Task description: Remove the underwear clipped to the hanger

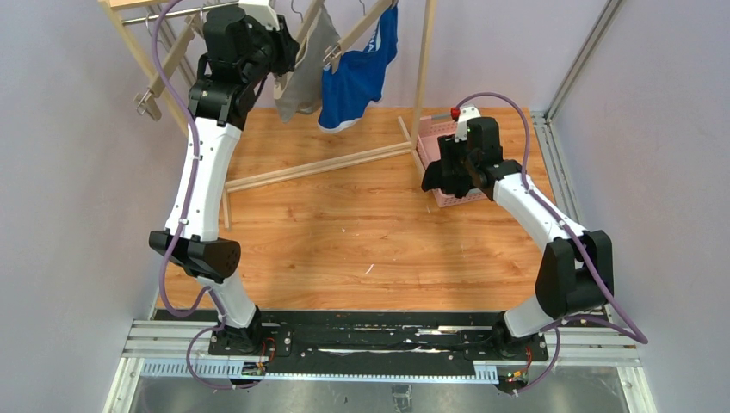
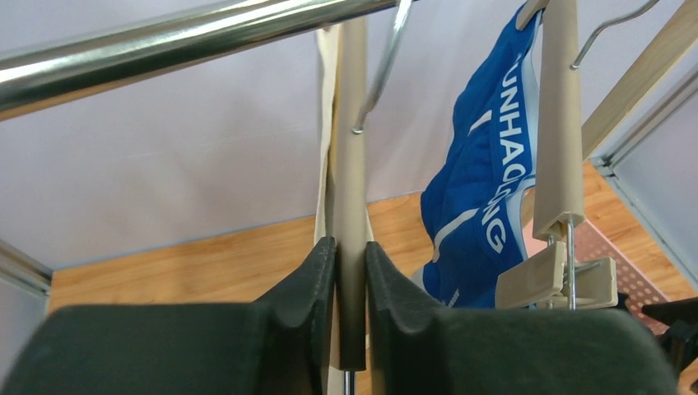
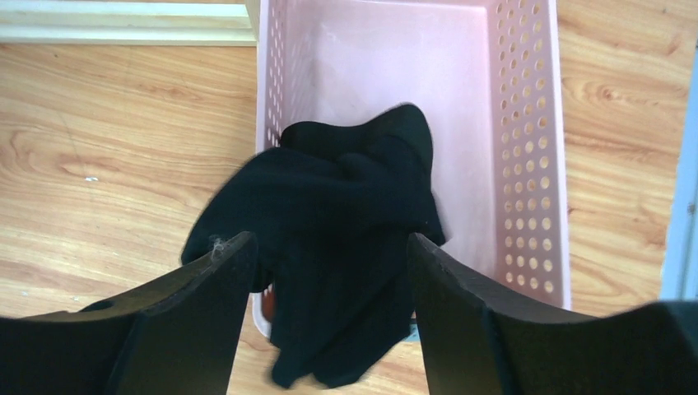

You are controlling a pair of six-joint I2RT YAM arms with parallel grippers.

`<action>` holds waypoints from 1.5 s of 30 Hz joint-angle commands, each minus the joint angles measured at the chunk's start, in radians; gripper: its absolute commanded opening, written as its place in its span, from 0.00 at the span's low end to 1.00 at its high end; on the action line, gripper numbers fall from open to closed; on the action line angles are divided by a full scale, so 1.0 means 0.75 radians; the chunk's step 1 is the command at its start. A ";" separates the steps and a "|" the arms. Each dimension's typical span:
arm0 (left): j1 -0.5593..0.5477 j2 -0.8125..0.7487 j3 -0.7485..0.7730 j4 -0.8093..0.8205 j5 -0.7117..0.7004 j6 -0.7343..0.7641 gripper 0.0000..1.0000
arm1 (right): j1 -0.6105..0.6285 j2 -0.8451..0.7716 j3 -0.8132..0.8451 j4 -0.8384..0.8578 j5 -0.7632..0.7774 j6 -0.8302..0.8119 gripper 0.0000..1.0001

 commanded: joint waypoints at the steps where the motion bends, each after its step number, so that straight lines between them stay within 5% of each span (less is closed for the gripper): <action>1: -0.005 -0.007 -0.010 0.043 0.026 0.000 0.08 | -0.016 -0.063 -0.057 0.042 -0.036 0.019 0.71; 4: -0.005 -0.014 -0.013 0.063 0.032 -0.007 0.00 | -0.015 -0.109 -0.076 0.051 -0.051 0.022 0.72; 26: -0.004 -0.292 -0.157 0.194 0.027 0.000 0.00 | -0.016 -0.495 -0.228 0.113 -0.080 0.020 0.75; 45: -0.005 -0.669 -0.843 0.163 -0.113 0.040 0.00 | -0.015 -0.478 -0.225 0.086 -0.159 0.061 0.77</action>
